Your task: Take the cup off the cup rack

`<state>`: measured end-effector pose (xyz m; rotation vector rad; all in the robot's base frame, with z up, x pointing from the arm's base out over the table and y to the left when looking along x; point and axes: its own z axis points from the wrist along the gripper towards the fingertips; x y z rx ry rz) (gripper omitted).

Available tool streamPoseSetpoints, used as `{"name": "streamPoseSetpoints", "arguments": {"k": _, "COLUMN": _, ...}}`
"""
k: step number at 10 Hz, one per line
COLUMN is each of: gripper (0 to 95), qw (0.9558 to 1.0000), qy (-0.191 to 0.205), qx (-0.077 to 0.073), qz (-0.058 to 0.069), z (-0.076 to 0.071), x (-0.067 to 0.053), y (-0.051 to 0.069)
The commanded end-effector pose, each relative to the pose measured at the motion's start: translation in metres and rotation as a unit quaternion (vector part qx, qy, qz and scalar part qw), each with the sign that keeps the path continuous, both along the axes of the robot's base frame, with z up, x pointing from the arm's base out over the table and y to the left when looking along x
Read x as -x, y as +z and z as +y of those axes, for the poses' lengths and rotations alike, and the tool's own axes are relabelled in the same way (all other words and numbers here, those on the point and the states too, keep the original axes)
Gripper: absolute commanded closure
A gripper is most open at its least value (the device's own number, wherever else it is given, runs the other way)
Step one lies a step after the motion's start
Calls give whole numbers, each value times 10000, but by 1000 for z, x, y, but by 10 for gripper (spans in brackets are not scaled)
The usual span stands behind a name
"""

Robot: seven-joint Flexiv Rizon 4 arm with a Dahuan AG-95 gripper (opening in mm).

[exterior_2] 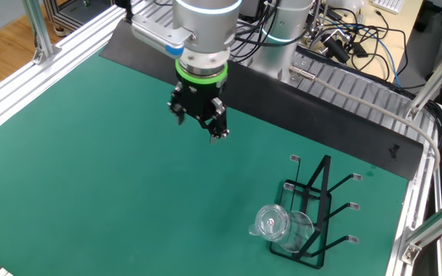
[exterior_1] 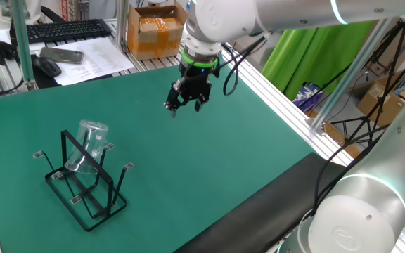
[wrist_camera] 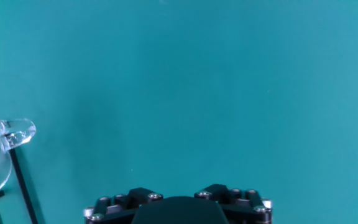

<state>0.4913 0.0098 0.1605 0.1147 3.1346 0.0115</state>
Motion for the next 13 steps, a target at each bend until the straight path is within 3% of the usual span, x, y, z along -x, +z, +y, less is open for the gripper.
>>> {"name": "streamPoseSetpoints", "arguments": {"k": 1, "gripper": 760, "qw": 9964, "qy": -820, "qx": 131, "qz": -165, "z": 10, "x": 14, "y": -9}}
{"name": "streamPoseSetpoints", "arguments": {"k": 2, "gripper": 950, "qw": 9967, "qy": -778, "qx": 189, "qz": -165, "z": 10, "x": 14, "y": -10}}
{"name": "streamPoseSetpoints", "arguments": {"k": 5, "gripper": 950, "qw": 9968, "qy": -770, "qx": 170, "qz": -86, "z": 11, "x": 15, "y": -9}}
{"name": "streamPoseSetpoints", "arguments": {"k": 6, "gripper": 950, "qw": 9953, "qy": -970, "qx": -4, "qz": 31, "z": 13, "x": 16, "y": -10}}
{"name": "streamPoseSetpoints", "arguments": {"k": 7, "gripper": 950, "qw": 9909, "qy": -1291, "qx": -334, "qz": 182, "z": 15, "x": 17, "y": -10}}
{"name": "streamPoseSetpoints", "arguments": {"k": 8, "gripper": 950, "qw": 9832, "qy": -1608, "qx": -828, "qz": 235, "z": 18, "x": 17, "y": -9}}
{"name": "streamPoseSetpoints", "arguments": {"k": 9, "gripper": 950, "qw": 9802, "qy": -1727, "qx": -953, "qz": 178, "z": 27, "x": 18, "y": -5}}
{"name": "streamPoseSetpoints", "arguments": {"k": 11, "gripper": 950, "qw": 9794, "qy": -1773, "qx": -946, "qz": 184, "z": 38, "x": 18, "y": -4}}
{"name": "streamPoseSetpoints", "arguments": {"k": 13, "gripper": 950, "qw": 9820, "qy": -1726, "qx": -748, "qz": 150, "z": 52, "x": 21, "y": -3}}
